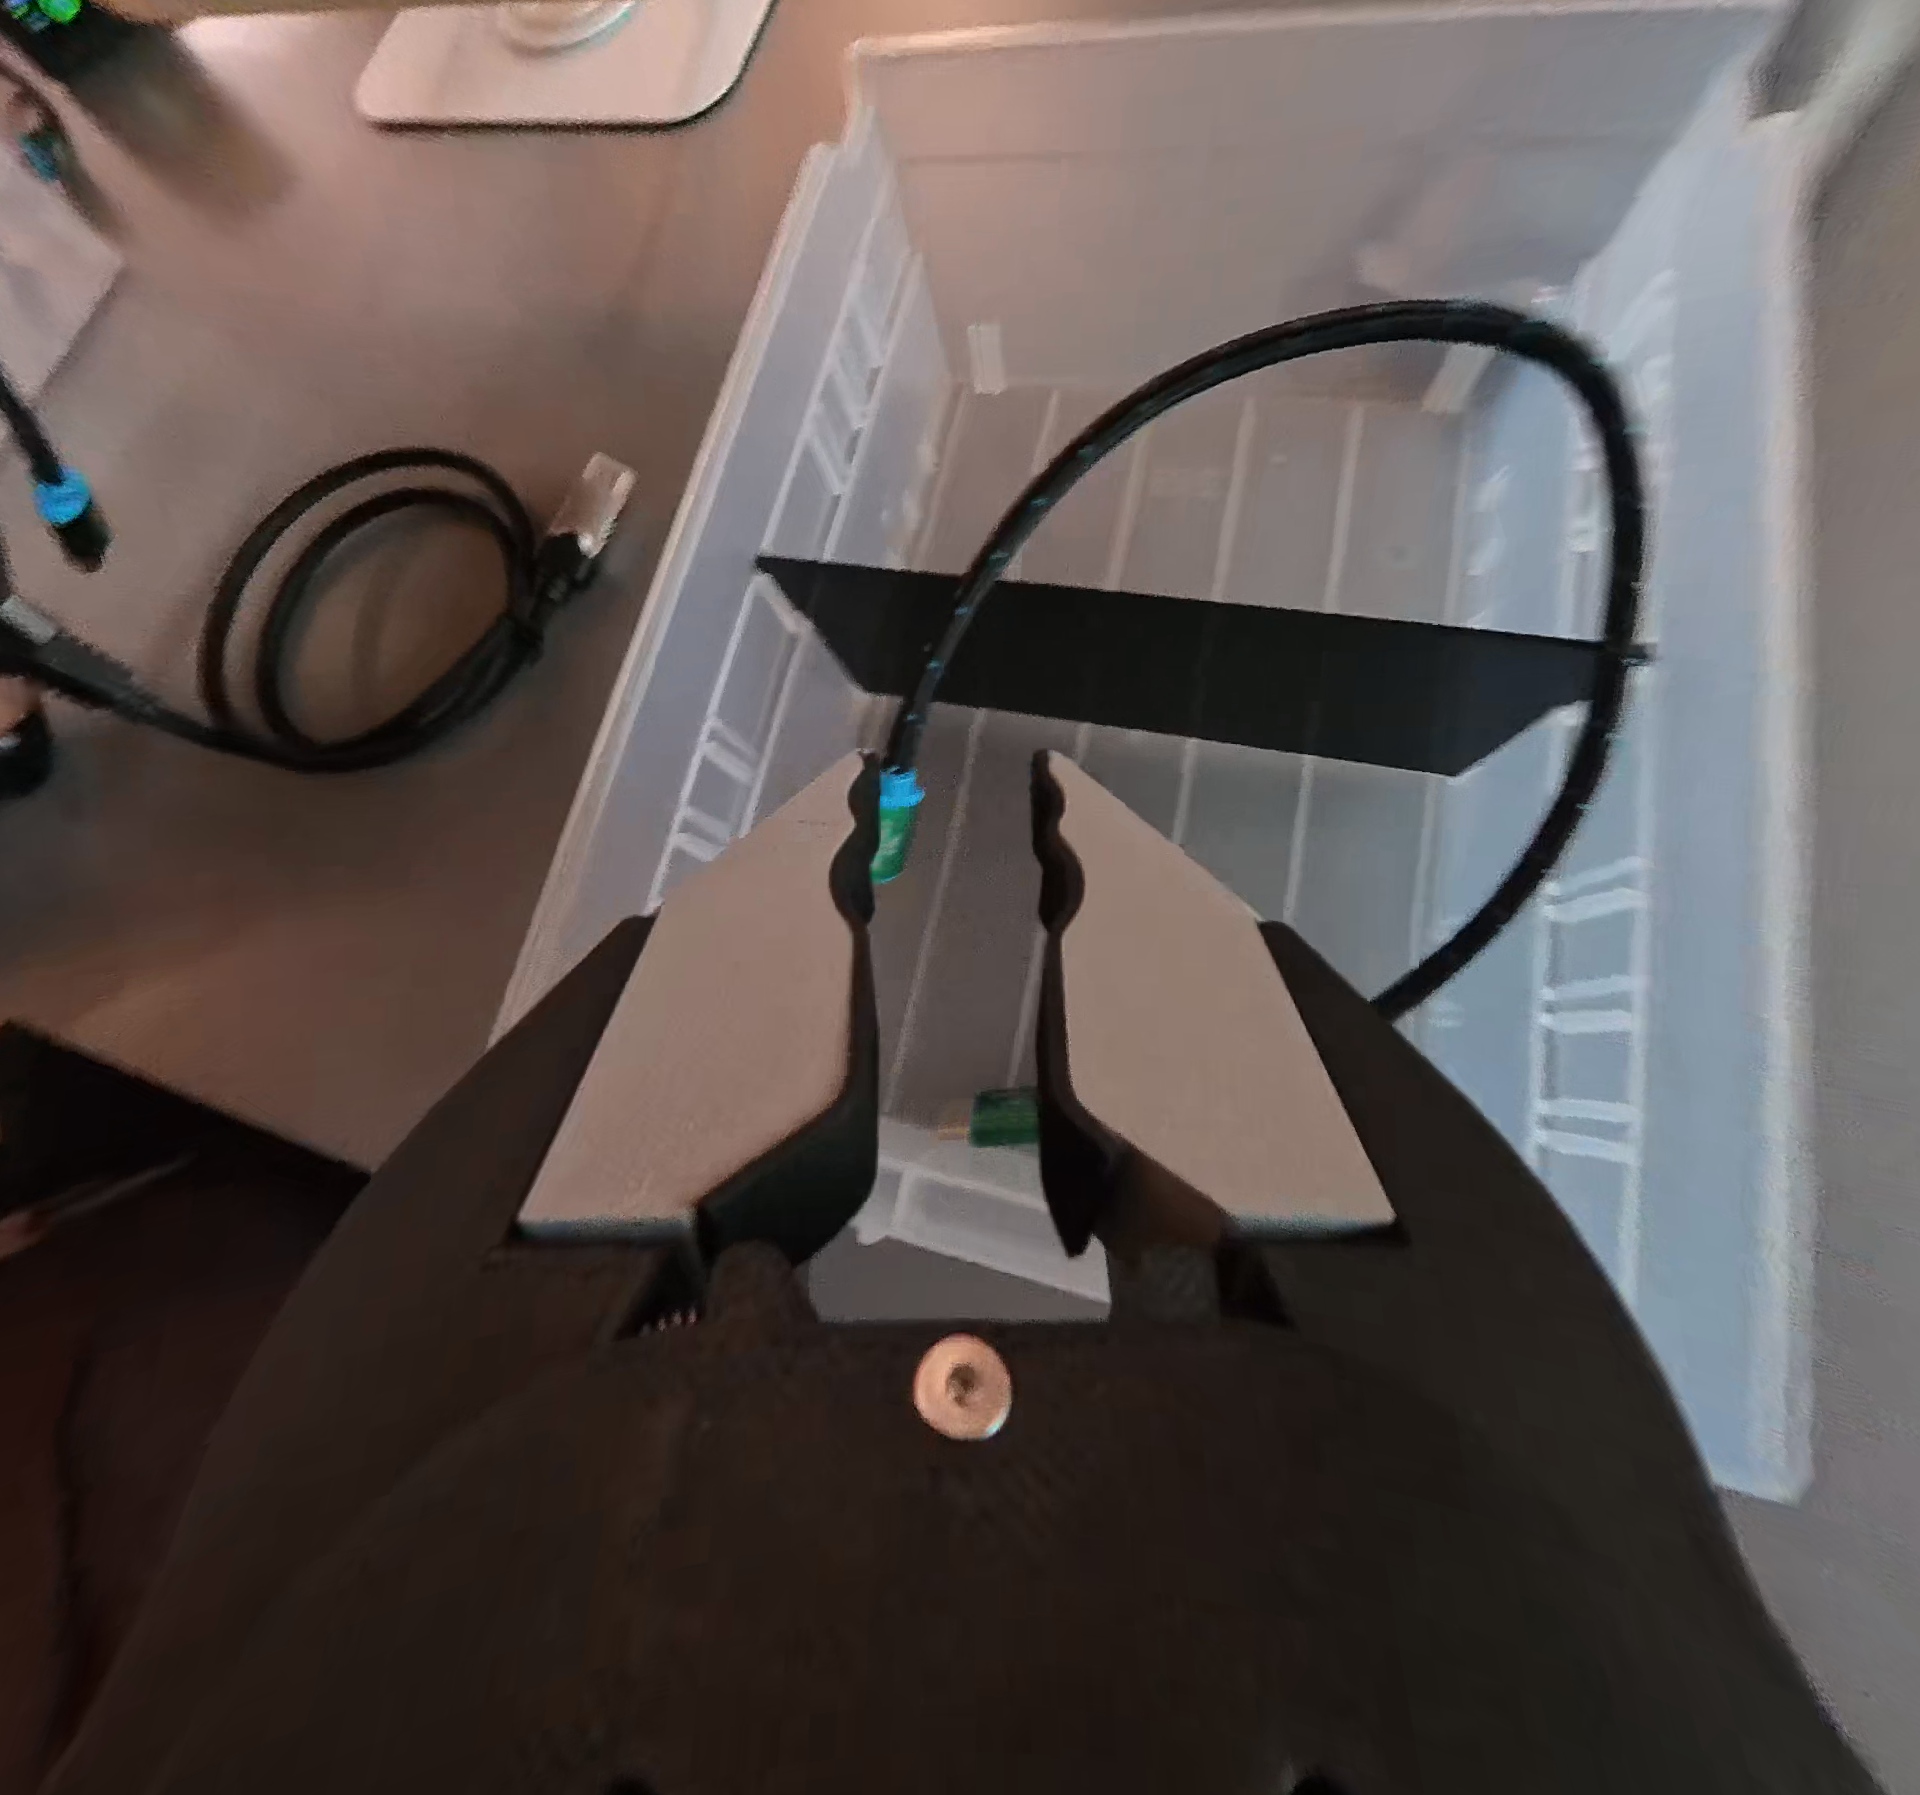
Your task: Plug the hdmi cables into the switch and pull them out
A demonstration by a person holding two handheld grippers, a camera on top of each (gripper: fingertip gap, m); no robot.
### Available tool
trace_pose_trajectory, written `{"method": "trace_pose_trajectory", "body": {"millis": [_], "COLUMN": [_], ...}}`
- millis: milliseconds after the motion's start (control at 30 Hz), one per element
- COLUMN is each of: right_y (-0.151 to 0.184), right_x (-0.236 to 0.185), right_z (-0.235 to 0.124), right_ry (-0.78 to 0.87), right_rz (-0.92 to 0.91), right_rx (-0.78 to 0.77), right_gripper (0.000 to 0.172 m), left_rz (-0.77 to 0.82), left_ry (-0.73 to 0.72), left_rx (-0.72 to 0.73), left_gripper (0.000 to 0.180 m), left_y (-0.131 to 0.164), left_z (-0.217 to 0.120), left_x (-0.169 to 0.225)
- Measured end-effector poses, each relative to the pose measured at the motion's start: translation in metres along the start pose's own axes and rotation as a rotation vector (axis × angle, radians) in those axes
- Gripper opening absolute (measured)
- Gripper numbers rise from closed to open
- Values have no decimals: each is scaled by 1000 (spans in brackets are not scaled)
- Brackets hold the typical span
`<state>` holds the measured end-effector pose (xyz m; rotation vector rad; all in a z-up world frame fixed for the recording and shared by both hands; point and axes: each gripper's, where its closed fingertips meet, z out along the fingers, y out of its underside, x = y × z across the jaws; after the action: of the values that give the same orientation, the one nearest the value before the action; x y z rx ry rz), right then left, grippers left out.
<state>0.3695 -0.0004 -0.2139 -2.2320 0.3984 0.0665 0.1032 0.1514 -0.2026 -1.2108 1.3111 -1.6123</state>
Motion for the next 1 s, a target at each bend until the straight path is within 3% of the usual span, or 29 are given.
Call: {"method": "trace_pose_trajectory", "body": {"millis": [100, 200, 267, 433, 467, 533, 567, 667, 800, 1000], "right_y": [-12, -16, -14, 5, 10, 20, 28, 44, 55, 32], "right_x": [21, 10, -7, -16, -19, -20, -19, -14, 9, -11], "right_z": [-3, 0, 10, 47, 52, 58, 60, 55, 38, 20], "right_ry": [53, -74, -163, -135, -145, -144, -140, -130, 11, -35], "right_rz": [59, 129, 132, 53, 49, 17, -7, 5, 24, -6], "right_rx": [96, 120, 94, -58, -88, -148, -190, -269, -322, -218], "right_gripper": [30, 37, 39, 39, 34, 6, 4, 3, 3, 14], "left_rz": [-3, -5, -7, -5, -4, -3, -2, -1, 3, 9], "left_ry": [-1, -1, 1, 0, 0, 1, 2, 4, 5, 19], "left_rx": [1, -1, -3, -1, -1, -2, -3, -3, -3, 0], "left_gripper": [20, 20, 20, 20, 20, 20, 20, 20, 20, 20], "left_y": [0, 0, 1, 0, 0, 1, 1, 1, 1, 0], "left_z": [0, 0, 1, 1, 1, 1, 1, 1, 1, 1], "left_x": [0, -1, 0, 0, 0, 0, 0, 1, 2, 4]}}
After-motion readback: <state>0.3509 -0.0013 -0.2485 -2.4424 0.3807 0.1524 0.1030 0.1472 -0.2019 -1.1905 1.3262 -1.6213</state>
